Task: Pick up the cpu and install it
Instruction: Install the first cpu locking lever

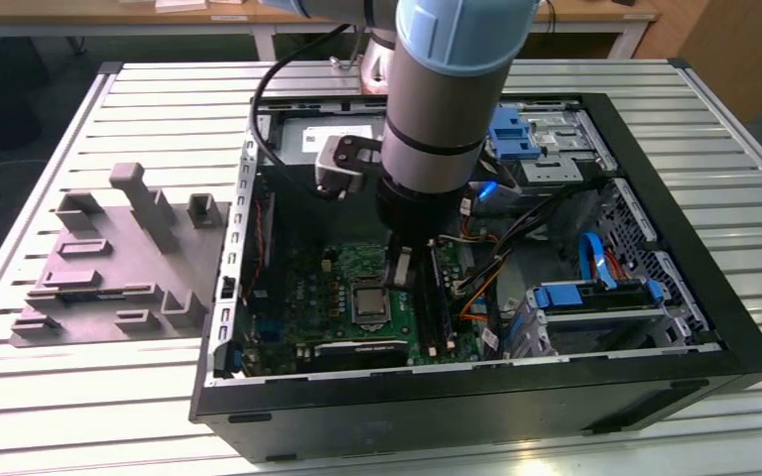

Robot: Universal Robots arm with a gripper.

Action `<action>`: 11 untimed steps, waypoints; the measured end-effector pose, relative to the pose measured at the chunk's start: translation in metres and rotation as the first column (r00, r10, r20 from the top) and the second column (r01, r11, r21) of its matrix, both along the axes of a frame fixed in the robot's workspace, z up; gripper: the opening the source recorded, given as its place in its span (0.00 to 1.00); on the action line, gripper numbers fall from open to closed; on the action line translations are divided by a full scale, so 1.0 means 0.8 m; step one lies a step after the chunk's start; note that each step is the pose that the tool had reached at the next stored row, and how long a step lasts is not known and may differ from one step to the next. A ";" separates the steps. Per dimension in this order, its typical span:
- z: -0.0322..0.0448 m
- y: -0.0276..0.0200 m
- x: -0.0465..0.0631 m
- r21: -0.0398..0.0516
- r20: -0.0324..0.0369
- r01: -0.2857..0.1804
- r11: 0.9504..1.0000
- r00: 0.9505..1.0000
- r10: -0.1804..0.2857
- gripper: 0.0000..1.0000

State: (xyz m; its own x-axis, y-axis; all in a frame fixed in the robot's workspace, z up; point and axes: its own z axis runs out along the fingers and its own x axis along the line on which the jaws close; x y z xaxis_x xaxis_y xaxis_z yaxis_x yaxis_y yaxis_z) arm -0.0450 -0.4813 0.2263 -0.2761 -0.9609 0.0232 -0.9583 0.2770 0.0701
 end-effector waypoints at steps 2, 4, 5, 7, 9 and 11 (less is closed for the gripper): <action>-0.0004 -0.0012 0.000 -0.002 0.000 -0.005 1.000 1.000 0.005 0.11; -0.0012 -0.0018 0.000 -0.002 0.000 -0.017 1.000 1.000 0.017 0.11; -0.0017 -0.0020 0.000 -0.002 0.000 -0.027 1.000 1.000 0.027 0.11; -0.0029 -0.0023 0.000 -0.002 0.000 -0.050 0.999 0.999 0.050 0.11; -0.0036 -0.0038 0.000 -0.002 0.000 -0.064 0.998 0.998 0.064 0.11; -0.0042 -0.0053 0.000 -0.002 0.000 -0.073 0.997 0.997 0.073 0.11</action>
